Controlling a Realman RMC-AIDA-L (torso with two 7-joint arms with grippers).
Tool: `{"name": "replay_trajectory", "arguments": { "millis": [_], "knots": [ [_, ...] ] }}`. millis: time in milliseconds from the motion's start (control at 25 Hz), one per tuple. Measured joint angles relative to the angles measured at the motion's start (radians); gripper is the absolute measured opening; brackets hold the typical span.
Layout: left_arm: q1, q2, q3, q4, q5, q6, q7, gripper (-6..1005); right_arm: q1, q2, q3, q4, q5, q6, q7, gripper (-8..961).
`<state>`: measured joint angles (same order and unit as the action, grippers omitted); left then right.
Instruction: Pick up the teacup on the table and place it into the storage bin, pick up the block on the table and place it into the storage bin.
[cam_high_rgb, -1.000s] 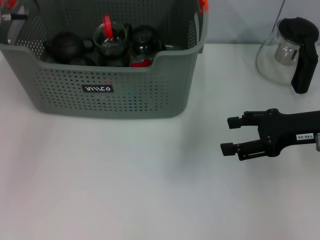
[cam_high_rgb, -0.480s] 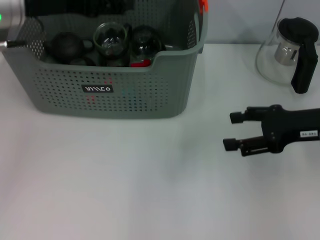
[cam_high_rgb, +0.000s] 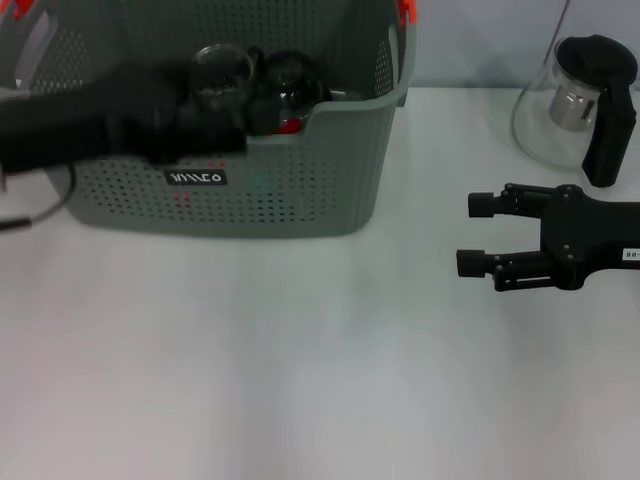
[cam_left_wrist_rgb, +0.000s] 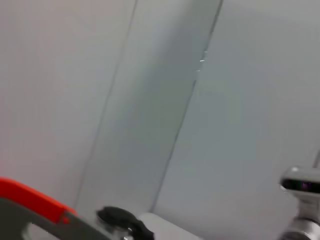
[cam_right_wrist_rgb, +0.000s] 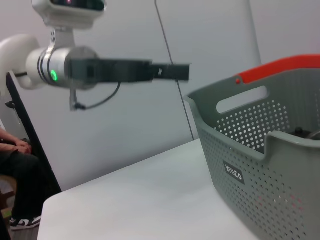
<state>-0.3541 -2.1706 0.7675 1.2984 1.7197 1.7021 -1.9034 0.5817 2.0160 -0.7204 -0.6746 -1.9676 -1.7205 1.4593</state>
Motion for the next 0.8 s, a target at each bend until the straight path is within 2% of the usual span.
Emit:
{"name": "replay_trajectory", "arguments": {
  "millis": [240,800],
  "knots": [
    [0.040,-0.002,-0.007,-0.130,-0.010,0.085,0.133,949,0.008,-0.001,0.000,-0.001,0.000,0.005,-0.024,930],
    [0.028,0.000,0.001,-0.385,0.093,0.111,0.337,949,0.026,0.008,-0.019,-0.011,-0.005,0.051,-0.036,926]
  ]
}}
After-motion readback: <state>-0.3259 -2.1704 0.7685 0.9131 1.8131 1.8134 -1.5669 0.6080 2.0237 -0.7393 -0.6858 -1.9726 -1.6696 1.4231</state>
